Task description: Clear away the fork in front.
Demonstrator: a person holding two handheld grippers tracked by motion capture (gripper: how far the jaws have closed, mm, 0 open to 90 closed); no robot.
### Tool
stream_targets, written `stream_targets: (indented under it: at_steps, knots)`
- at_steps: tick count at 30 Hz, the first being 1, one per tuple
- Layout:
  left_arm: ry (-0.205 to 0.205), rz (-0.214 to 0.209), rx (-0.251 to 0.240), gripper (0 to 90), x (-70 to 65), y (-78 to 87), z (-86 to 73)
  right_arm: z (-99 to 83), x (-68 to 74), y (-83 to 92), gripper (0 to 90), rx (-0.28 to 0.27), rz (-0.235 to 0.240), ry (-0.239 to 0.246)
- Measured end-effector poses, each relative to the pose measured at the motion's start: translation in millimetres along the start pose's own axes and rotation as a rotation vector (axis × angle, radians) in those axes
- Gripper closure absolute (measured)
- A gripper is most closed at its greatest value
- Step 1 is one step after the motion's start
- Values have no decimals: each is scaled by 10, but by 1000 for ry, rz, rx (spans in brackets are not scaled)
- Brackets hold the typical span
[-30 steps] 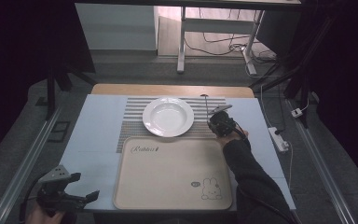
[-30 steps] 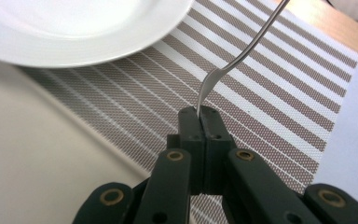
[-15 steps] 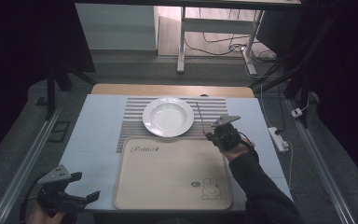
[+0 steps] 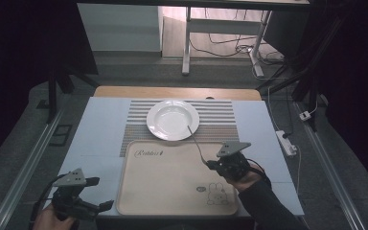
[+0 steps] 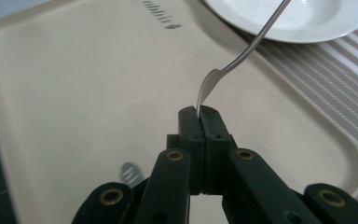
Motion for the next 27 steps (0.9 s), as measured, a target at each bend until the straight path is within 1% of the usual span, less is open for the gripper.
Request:
stream_targets:
  at_steps: [2, 4, 5, 6, 8, 9, 12, 13, 14, 15, 17, 18, 19, 20, 22, 23, 24, 25, 26, 27]
  knots:
    - [-13, -22, 4, 6, -28, -55, 40, -29, 75, 19, 899, -3, 21, 0]
    - [-28, -53, -7, 4, -60, -114, 90, -59, 143, 39, 899, 3, 32, 11]
    - [-41, -67, -14, 4, -77, -143, 117, -59, 143, 39, 899, 3, 32, 11]
    - [-49, -79, -17, 2, -94, -175, 142, -70, 176, 43, 899, 0, 43, 17]
    - [-82, -86, -16, 0, -123, -234, 190, -93, 268, 60, 899, 2, 63, 32]
    - [-100, -87, -12, 0, -135, -263, 215, -98, 296, 66, 899, 7, 68, 39]
    - [-149, -106, -12, 0, -164, -355, 302, -104, 380, 73, 899, 7, 94, 56]
    - [-163, -113, -12, 0, -171, -387, 333, -104, 380, 73, 899, 7, 94, 56]
    - [-178, -118, -15, 0, -176, -418, 367, -108, 434, 69, 899, 9, 111, 64]
    - [-203, -126, -20, 0, -188, -478, 436, -114, 459, 65, 899, 13, 120, 72]
    - [-209, -130, -23, 0, -192, -501, 464, -123, 500, 52, 899, 22, 136, 82]
    - [-223, -136, -29, 0, -195, -539, 510, -129, 535, 40, 899, 28, 148, 90]
    - [-230, -144, -28, 0, -203, -569, 545, -129, 535, 40, 899, 28, 148, 90]
    - [-245, -151, -25, 0, -208, -600, 579, -135, 590, 20, 899, 38, 169, 104]
    - [-271, -148, -13, 0, -216, -668, 645, -135, 614, 10, 899, 43, 177, 112]
    - [-286, -146, -7, 0, -223, -703, 674, -136, 638, -1, 899, 49, 189, 120]
    - [-316, -140, 9, 0, -235, -762, 721, -131, 680, -24, 899, 51, 210, 139]
    - [-330, -129, 18, 0, -242, -805, 753, -129, 695, -31, 899, 54, 216, 142]
    - [-330, -129, 18, 0, -242, -805, 753, -127, 717, -47, 899, 61, 228, 153]
    - [-346, -125, 23, 0, -249, -837, 778, -126, 734, -64, 899, 64, 236, 158]
Point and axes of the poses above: each handheld gripper's, and its own axes: y roughly backward along the jaws, z roughly out of its top, x roughly to its left, the point moved 6 cm from there along -y, roughly forward along the jaws, and after that the axes turned 8 degrees about z, right-handed, at the moved point
